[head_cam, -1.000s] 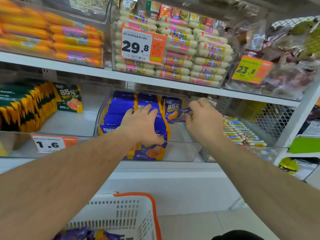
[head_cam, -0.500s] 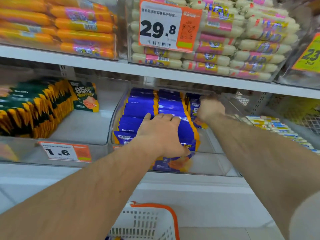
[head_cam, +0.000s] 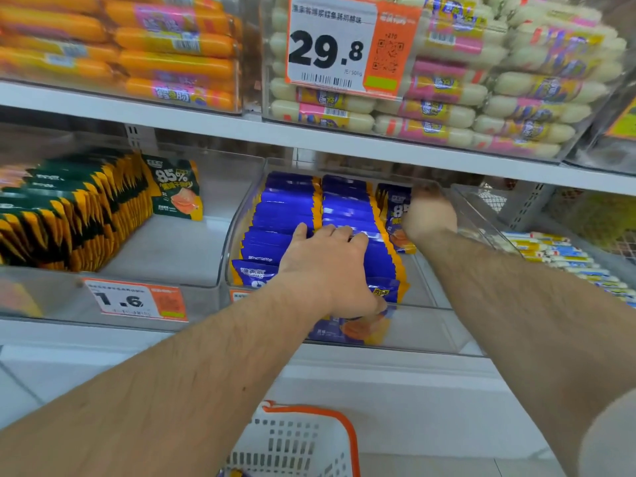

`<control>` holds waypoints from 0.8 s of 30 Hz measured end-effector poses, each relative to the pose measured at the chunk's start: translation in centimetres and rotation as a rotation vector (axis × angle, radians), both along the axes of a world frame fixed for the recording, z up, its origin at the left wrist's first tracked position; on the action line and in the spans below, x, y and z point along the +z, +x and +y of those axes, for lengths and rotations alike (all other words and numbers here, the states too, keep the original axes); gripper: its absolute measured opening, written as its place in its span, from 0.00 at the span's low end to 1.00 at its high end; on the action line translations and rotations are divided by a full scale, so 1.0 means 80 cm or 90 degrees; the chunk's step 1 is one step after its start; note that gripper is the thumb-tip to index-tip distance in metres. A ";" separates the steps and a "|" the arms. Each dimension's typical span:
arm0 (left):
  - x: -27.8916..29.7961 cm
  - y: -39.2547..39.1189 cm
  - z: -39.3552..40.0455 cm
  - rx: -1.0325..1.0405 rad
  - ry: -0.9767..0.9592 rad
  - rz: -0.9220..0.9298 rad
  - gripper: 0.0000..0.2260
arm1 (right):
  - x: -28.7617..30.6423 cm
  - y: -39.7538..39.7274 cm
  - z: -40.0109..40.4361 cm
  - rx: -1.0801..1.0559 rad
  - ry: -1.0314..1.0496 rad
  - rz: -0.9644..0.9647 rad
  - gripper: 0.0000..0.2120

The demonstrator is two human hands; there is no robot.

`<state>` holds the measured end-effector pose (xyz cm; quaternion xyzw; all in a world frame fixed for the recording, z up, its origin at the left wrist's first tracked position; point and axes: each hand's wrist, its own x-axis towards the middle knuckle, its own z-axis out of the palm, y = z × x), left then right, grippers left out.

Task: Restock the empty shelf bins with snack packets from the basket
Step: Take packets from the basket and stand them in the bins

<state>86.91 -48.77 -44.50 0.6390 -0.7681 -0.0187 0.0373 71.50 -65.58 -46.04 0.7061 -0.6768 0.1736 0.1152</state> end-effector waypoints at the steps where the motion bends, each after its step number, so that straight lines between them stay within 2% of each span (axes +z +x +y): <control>1: 0.001 0.000 0.000 -0.001 0.002 0.000 0.44 | 0.002 0.000 0.005 0.005 -0.001 -0.011 0.10; 4: 0.002 0.002 -0.001 -0.003 0.014 -0.001 0.45 | 0.014 0.002 0.030 0.031 -0.009 -0.067 0.07; 8: 0.011 0.006 0.008 -0.019 0.034 -0.007 0.47 | 0.033 0.008 0.082 0.072 -0.030 -0.200 0.06; 11: 0.019 0.011 0.028 -0.039 -0.010 0.017 0.46 | 0.049 0.021 0.128 0.102 -0.064 -0.270 0.05; 14: 0.018 0.020 0.059 -0.044 -0.122 0.069 0.38 | 0.058 0.042 0.178 0.153 -0.125 -0.279 0.05; 18: 0.003 0.048 0.110 -0.015 -0.232 0.153 0.24 | 0.041 0.083 0.251 0.311 -0.283 -0.310 0.03; 21: -0.025 0.079 0.143 -0.022 -0.245 0.204 0.25 | 0.005 0.116 0.288 0.378 -0.285 -0.358 0.03; 24: -0.061 0.111 0.172 0.016 -0.156 0.211 0.20 | -0.040 0.145 0.306 0.411 -0.195 -0.401 0.04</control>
